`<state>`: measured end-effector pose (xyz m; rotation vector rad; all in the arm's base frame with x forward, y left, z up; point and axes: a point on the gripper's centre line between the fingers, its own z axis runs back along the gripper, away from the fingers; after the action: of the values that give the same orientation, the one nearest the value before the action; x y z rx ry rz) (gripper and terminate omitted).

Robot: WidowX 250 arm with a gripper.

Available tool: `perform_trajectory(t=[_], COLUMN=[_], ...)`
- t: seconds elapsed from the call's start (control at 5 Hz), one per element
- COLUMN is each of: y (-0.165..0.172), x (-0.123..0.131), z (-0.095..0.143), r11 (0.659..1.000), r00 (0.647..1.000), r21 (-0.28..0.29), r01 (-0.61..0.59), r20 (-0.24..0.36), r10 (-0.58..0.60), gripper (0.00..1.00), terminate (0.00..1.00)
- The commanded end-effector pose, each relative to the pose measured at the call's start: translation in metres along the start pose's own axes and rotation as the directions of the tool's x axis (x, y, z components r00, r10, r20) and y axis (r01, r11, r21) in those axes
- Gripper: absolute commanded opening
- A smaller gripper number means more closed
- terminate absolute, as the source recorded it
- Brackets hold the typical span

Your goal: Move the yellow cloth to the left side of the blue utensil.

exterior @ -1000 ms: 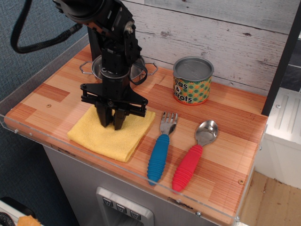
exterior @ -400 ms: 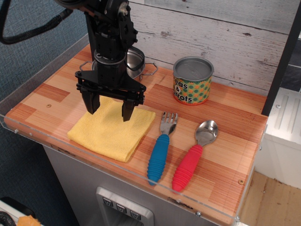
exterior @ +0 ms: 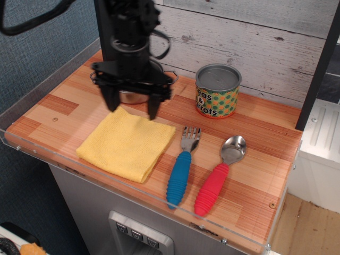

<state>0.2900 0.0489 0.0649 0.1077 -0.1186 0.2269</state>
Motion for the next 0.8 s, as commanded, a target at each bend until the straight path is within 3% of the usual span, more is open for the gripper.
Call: perform_trajectory(t=[0.0, 0.6], y=[-0.027, -0.072], x=[-0.006, -0.041], z=[0.037, 0.056], r11=[0.999, 0.990], r00=[0.995, 0.991], r21=[-0.031, -0.079], r01=[0.040, 0.118], r20=[0.088, 0.066], r10=[-0.037, -0.113], gripper=[1.00, 1.00], terminate=[0.00, 0.00])
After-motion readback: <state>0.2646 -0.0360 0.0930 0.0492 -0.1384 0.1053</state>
